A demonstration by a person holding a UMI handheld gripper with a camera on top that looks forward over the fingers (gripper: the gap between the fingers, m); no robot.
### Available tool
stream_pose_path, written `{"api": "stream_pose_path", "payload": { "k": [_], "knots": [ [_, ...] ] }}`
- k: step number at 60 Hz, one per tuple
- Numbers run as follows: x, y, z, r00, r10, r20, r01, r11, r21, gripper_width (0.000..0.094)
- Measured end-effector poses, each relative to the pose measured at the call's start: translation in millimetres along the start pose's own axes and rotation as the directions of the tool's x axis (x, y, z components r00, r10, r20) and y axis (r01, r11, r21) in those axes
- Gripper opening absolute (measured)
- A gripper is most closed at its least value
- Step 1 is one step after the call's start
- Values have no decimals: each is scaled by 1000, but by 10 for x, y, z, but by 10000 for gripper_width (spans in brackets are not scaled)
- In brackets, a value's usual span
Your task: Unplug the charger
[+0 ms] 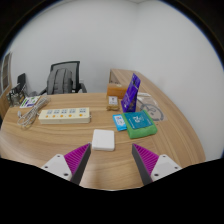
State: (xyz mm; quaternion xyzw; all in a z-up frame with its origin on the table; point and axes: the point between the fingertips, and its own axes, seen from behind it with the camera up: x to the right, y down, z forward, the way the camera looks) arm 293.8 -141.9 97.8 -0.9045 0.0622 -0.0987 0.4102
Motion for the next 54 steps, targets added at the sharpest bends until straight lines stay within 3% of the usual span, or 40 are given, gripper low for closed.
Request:
{"api": "stream_pose_path", "payload": {
  "k": [26,54],
  "knots": [
    [-441,163,-1779,999,-15,-52,15,1000,11,857],
    [-800,130,-2105,1000,-20,-8,20,999,41,857]
  ]
}}
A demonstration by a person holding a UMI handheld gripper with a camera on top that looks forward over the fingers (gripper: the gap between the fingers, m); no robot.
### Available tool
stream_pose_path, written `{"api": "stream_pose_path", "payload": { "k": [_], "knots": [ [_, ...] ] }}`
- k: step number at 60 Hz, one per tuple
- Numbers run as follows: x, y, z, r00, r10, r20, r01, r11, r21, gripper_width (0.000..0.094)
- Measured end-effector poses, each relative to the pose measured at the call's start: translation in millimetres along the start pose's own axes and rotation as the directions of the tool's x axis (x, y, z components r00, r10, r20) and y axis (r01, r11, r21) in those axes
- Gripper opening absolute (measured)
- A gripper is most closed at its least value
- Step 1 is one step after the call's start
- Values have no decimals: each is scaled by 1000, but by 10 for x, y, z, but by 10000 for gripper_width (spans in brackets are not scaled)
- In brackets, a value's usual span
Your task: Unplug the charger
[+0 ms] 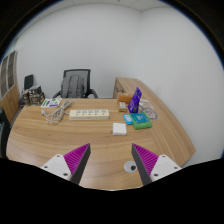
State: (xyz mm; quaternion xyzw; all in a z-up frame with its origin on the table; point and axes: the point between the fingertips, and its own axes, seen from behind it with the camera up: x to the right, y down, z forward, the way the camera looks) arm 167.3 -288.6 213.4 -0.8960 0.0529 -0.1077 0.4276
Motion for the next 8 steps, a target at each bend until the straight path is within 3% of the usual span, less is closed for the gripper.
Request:
{"api": "stream_pose_path", "payload": {
  "k": [8],
  "knots": [
    [52,-31,32,1000,-2,5,2,1000,7,858]
  ]
}}
